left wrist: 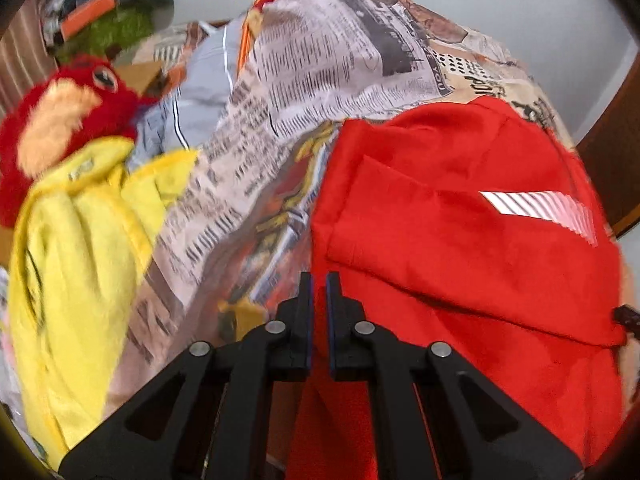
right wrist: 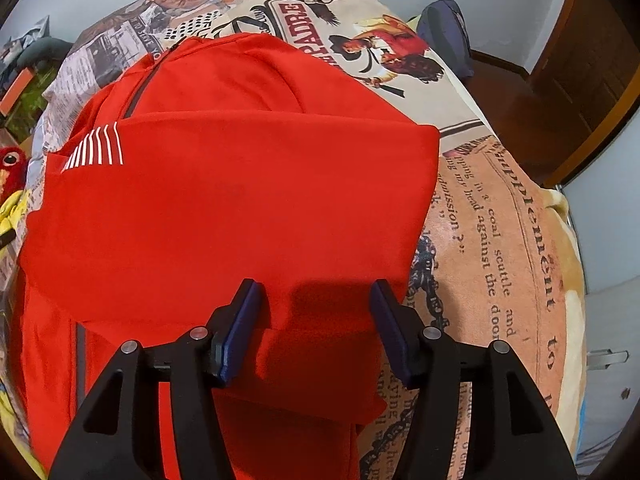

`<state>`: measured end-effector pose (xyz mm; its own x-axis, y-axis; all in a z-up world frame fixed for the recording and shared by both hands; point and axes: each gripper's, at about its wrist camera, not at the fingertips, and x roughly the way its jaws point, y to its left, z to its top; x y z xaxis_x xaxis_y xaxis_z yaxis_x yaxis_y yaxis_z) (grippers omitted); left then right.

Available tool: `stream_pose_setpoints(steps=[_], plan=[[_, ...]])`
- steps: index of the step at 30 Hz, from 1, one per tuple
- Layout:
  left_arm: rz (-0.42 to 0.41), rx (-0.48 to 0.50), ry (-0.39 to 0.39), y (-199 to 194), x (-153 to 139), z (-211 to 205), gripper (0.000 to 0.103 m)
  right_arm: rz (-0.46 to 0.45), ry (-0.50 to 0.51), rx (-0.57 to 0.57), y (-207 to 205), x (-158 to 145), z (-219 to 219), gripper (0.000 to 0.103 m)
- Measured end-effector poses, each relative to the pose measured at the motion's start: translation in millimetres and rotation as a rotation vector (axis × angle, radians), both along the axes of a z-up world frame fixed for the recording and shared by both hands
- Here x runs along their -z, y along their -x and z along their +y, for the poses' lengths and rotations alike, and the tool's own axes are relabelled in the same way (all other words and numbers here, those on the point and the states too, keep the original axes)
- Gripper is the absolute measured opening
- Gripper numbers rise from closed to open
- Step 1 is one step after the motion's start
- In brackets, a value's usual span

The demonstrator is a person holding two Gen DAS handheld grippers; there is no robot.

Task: Fold large clothes

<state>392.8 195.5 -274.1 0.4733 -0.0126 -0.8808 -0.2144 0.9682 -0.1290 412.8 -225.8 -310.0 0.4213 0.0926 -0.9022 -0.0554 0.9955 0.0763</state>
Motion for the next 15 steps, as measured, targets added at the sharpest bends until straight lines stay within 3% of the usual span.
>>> stream_pose_setpoints(steps=[3, 7, 12, 15], plan=[[0.0, -0.009, 0.134, 2.5, -4.0, 2.2, 0.011, -0.01, -0.033, 0.004, 2.9, -6.2, -2.8, 0.054], [0.01, -0.001, 0.279, -7.3, -2.5, -7.1, 0.037, -0.027, -0.056, 0.009, 5.9, -15.4, -5.6, 0.054], [0.074, -0.05, 0.395, -32.9, 24.9, -13.2, 0.038, -0.047, -0.031, -0.012, 11.3, -22.2, -4.2, 0.054], [0.123, -0.112, 0.402, -44.7, 46.1, -10.7, 0.038, -0.055, 0.004, -0.035, 14.2, -24.8, -2.5, 0.054]])
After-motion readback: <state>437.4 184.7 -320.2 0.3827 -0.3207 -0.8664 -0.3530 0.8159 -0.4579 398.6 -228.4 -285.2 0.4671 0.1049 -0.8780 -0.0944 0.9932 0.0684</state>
